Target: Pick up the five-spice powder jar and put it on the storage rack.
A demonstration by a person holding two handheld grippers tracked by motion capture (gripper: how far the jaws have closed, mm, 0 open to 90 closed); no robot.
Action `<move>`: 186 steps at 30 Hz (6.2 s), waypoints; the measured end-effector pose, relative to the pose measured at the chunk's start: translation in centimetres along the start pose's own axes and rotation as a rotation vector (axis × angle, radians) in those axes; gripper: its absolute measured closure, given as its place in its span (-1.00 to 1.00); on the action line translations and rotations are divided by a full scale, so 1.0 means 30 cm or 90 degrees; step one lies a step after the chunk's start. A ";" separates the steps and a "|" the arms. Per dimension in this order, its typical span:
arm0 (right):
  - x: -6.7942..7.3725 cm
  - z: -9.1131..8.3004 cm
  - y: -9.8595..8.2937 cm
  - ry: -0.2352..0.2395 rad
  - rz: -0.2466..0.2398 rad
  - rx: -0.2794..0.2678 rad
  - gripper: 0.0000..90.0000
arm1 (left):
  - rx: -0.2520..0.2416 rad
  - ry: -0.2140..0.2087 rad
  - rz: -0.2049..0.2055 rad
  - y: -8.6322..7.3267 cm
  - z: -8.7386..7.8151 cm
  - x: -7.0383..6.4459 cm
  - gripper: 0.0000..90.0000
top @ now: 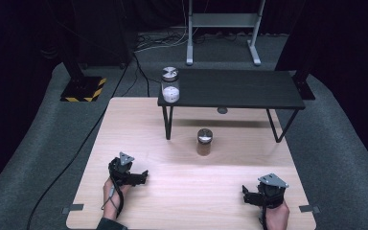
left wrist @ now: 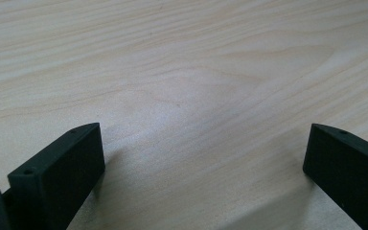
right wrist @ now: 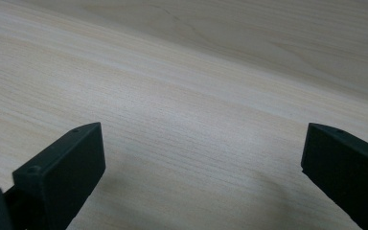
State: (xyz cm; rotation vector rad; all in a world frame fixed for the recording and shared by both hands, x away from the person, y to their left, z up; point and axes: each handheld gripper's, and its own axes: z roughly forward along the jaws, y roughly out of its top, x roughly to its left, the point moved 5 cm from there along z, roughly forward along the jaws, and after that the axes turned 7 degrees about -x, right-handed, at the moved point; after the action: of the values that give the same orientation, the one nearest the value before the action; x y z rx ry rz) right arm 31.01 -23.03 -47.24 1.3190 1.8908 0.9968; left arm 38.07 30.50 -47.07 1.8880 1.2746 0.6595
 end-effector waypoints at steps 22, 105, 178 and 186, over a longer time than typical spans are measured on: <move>0.006 -0.012 -0.013 -0.022 0.013 -0.021 -0.98 | -0.001 0.000 0.001 0.000 0.000 0.000 -0.99; 0.324 0.545 0.335 0.050 0.042 -0.155 -0.42 | 0.000 -0.006 0.006 0.002 0.003 0.003 -0.99; 0.075 0.330 0.346 0.050 0.026 -0.145 -0.34 | 0.000 -0.007 0.006 0.003 0.004 0.003 -0.99; 0.042 0.298 0.354 0.041 0.024 -0.148 -0.34 | 0.000 -0.006 0.006 0.003 0.004 0.003 -0.99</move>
State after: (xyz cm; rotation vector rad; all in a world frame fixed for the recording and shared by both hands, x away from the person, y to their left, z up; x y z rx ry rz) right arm 43.07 -17.48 -42.97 1.2030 1.7404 1.2503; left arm 38.26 30.53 -47.06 1.8965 1.2596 0.6545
